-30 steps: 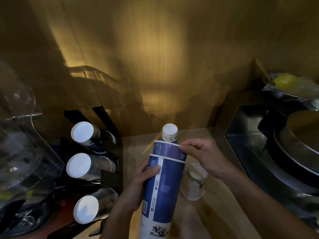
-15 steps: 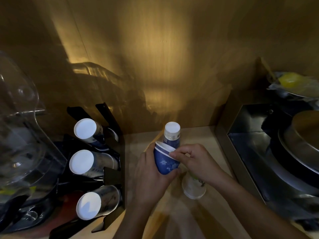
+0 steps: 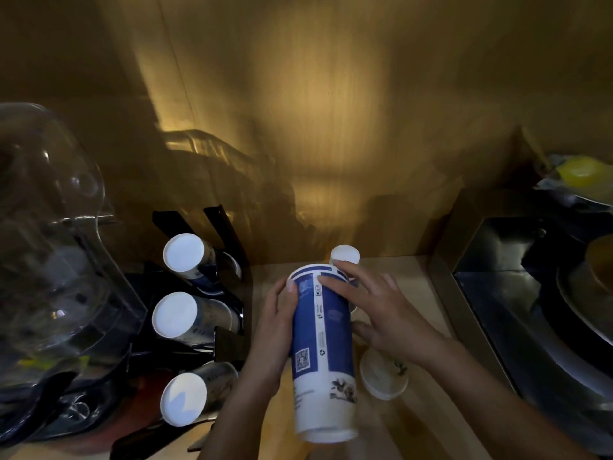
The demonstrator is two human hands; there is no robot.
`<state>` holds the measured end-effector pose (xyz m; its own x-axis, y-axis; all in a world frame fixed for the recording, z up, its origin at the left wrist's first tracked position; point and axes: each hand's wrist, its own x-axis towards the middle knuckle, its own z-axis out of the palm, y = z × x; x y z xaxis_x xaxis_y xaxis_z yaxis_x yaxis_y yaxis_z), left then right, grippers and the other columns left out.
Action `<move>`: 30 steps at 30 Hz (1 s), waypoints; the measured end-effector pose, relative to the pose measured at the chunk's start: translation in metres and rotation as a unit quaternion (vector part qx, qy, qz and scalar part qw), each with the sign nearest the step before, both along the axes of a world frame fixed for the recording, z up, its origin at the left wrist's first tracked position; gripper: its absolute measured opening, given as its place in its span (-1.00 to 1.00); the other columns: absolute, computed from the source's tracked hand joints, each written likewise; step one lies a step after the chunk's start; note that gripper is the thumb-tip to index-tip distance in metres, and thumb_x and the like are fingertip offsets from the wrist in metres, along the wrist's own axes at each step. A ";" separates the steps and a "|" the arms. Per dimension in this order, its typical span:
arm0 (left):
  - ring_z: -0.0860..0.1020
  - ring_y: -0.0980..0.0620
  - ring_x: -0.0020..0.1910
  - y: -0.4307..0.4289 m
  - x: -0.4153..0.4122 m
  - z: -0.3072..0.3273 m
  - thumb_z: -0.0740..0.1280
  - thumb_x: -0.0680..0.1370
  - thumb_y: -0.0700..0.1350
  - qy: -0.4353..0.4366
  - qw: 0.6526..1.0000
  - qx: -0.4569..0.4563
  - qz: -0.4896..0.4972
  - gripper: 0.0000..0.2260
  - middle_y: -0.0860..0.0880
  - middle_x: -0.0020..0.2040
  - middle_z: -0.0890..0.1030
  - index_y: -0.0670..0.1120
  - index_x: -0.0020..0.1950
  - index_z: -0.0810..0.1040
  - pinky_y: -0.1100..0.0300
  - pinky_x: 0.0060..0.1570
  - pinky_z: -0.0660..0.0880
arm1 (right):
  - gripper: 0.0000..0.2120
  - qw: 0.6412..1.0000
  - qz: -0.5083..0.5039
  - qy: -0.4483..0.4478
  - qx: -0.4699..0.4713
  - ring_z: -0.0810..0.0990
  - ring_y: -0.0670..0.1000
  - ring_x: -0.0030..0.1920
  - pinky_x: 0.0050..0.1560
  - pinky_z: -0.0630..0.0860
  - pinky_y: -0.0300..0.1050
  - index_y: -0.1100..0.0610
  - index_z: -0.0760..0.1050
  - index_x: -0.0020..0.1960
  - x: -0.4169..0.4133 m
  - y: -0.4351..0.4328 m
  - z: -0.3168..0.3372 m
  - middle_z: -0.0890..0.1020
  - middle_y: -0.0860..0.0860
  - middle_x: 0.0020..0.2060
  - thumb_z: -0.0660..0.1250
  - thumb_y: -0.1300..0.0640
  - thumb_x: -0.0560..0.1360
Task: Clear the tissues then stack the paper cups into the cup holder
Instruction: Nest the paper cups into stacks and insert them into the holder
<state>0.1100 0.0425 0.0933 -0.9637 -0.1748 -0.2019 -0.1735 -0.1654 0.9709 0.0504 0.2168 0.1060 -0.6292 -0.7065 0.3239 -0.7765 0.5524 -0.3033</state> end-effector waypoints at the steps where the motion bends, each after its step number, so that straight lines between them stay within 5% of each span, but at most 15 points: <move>1: 0.63 -0.03 0.10 -0.002 -0.001 0.001 0.18 0.50 0.29 0.008 1.000 -0.003 -0.002 -0.64 -0.02 0.22 0.57 0.22 0.26 0.42 -0.10 0.04 0.60 | -0.16 1.000 -0.004 -0.007 -0.018 0.16 -0.13 0.31 0.18 0.14 -0.11 -0.19 0.04 0.42 -0.001 -0.001 -0.003 0.21 -0.02 0.42 0.46 0.17 0.35; 5: 0.65 0.26 -0.10 -0.014 0.001 0.011 0.14 0.58 0.13 0.032 0.999 -0.033 -0.013 -0.77 0.30 -0.03 0.67 0.37 0.17 0.47 0.34 -0.28 0.57 | -0.21 0.982 -0.002 -0.127 -0.136 0.11 -0.31 0.34 0.23 0.17 -0.18 -0.21 0.06 0.38 -0.006 -0.010 -0.002 0.18 -0.25 0.35 0.48 0.08 0.36; 9: 0.47 0.42 0.11 -0.021 -0.001 0.025 0.16 0.55 0.17 0.053 0.993 -0.105 0.002 -0.78 0.40 0.11 0.51 0.37 0.14 0.49 0.47 -0.10 0.42 | -0.34 0.958 -0.010 -0.203 -0.202 0.38 -0.20 0.19 0.18 0.32 -0.39 -0.26 0.22 0.19 -0.008 -0.015 0.001 0.34 -0.27 0.17 0.47 0.25 0.34; 11: 0.40 0.57 0.05 -0.025 -0.004 0.033 0.14 0.57 0.12 0.063 0.990 -0.128 -0.001 -0.81 0.41 0.11 0.45 0.36 0.08 0.49 0.59 -0.14 0.39 | -0.44 0.937 -0.028 -0.271 -0.218 0.51 -0.20 -0.05 0.12 0.44 -0.24 -0.22 0.30 0.03 -0.007 -0.020 0.004 0.45 -0.23 -0.05 0.49 0.27 0.30; 13: 0.40 0.63 -0.03 -0.028 -0.008 0.041 0.13 0.58 0.11 0.066 0.987 -0.146 0.003 -0.83 0.39 0.10 0.44 0.37 0.02 0.47 0.69 -0.20 0.34 | -0.39 0.928 -0.026 -0.275 -0.250 0.55 -0.21 -0.03 0.16 0.48 -0.16 -0.12 0.32 0.10 -0.009 -0.030 0.007 0.51 -0.16 -0.04 0.57 0.11 0.19; 17: 0.43 0.34 0.18 -0.041 -0.013 0.046 0.14 0.49 0.26 0.072 0.985 -0.157 0.013 -0.66 0.27 0.20 0.47 0.29 0.24 0.43 0.51 -0.02 0.38 | -0.05 0.914 -0.001 -0.279 -0.294 0.51 -0.05 0.15 0.15 0.48 -0.18 0.20 0.32 0.26 -0.017 -0.052 0.006 0.52 0.01 0.14 0.52 -0.30 0.07; 20: 0.52 0.45 0.02 -0.052 -0.009 0.053 0.18 0.34 0.36 0.073 0.987 -0.135 0.039 -0.47 0.21 0.16 0.53 0.16 0.23 0.41 0.51 -0.16 0.46 | -0.15 0.892 -0.014 -0.331 -0.307 0.55 -0.02 0.10 0.01 0.53 -0.19 -0.06 0.38 0.20 -0.023 -0.060 0.004 0.58 -0.08 0.09 0.52 -0.32 0.00; 25: 0.59 0.38 -0.14 -0.072 -0.006 0.068 0.18 0.49 0.21 0.099 0.983 -0.122 0.094 -0.65 0.13 -0.06 0.66 0.02 0.08 0.56 0.56 -0.30 0.43 | -0.24 0.874 0.025 -0.350 -0.336 0.49 -0.21 0.16 0.08 0.48 -0.25 -0.32 0.27 0.19 -0.033 -0.089 0.020 0.49 -0.18 0.21 0.54 -0.24 0.08; 28: 0.55 0.43 -0.07 -0.085 -0.003 0.080 0.12 0.50 0.23 0.113 0.976 -0.141 0.123 -0.68 0.18 -0.06 0.65 0.18 -0.10 0.64 0.60 -0.20 0.39 | -0.28 0.883 0.043 -0.339 -0.323 0.46 -0.21 0.20 0.18 0.44 -0.10 -0.34 0.27 0.17 -0.039 -0.108 0.034 0.48 -0.19 0.23 0.54 -0.23 0.10; 30: 0.49 0.31 0.12 -0.098 -0.004 0.084 0.07 0.55 0.23 0.108 0.973 -0.131 0.155 -0.66 0.09 0.13 0.58 0.21 -0.04 0.63 0.41 0.10 0.37 | -0.29 0.893 0.054 -0.323 -0.310 0.44 -0.21 0.20 0.18 0.42 -0.10 -0.39 0.24 0.15 -0.045 -0.123 0.043 0.47 -0.21 0.22 0.52 -0.26 0.11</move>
<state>0.1064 -0.0557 0.1777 -0.8711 -0.4830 0.0892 0.0574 0.0803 0.9951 0.0055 0.0936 0.1490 -0.7648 -0.5856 0.2686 -0.3683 0.0554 -0.9280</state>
